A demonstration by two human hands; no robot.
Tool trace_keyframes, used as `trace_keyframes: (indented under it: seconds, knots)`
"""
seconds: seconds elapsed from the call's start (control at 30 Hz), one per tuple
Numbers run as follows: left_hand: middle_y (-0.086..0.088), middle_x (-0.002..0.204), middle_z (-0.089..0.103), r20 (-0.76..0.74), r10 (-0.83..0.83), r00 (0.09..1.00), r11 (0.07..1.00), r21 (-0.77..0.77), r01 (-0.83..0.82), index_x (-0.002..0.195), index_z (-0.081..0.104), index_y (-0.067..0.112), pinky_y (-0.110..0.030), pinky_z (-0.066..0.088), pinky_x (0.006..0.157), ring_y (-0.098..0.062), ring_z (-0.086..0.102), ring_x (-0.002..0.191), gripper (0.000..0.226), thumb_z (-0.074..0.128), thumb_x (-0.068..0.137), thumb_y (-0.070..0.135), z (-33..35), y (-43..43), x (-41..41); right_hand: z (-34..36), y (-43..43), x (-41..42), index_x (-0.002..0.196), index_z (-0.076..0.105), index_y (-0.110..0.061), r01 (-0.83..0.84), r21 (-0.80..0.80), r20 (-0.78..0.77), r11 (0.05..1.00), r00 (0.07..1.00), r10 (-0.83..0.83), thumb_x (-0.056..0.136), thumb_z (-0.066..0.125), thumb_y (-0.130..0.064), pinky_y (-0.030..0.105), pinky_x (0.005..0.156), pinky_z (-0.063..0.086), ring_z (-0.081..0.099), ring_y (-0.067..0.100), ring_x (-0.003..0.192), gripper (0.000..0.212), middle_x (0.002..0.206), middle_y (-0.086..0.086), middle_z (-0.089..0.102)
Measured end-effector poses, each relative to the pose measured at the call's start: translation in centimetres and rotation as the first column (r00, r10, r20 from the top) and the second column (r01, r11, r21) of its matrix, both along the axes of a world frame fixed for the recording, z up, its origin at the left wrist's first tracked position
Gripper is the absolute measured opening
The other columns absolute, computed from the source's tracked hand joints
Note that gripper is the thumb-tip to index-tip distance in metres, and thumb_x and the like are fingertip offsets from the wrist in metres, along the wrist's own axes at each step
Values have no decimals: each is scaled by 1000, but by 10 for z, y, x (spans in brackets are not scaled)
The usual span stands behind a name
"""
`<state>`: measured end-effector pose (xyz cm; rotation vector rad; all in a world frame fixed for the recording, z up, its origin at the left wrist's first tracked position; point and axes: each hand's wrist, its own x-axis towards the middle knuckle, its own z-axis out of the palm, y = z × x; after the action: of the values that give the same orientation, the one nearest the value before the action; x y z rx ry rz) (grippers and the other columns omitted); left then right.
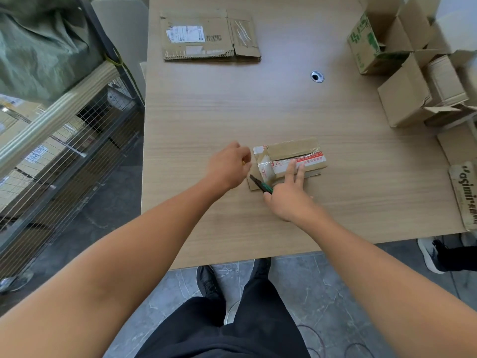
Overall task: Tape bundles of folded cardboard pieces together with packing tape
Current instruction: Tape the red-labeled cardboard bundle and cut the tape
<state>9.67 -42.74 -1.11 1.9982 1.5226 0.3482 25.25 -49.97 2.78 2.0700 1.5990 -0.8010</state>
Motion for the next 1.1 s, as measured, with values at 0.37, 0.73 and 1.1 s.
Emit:
trace_keyframes:
  seconds: [0.37,0.73,1.1]
  knots:
    - [12,145,43,-124,-172,977,972,139,189,101,51,26,-37,42,82,-22,61,102,55,71,74,70,20,53,-18,-40,-36,46,103,63,-15,374,665,-508,646,861,24,87,73,-44,46,113,39,40,23,139,35,145,2,51]
    - [6,88,72,-110,-164,980,930,314,191,91,54,20,-32,30,68,-26,64,69,51,71,75,65,-29,32,33,-78,12,60,103,62,-7,440,761,-551,477,827,117,82,80,-29,44,99,45,46,25,113,35,120,6,55]
    - [14,120,66,30,-141,990,985,106,137,87,54,24,-41,53,79,-17,66,103,33,77,81,48,-12,-8,39,-61,48,122,96,56,-7,86,770,-431,633,801,415,75,84,-16,36,91,44,47,25,106,36,118,9,56]
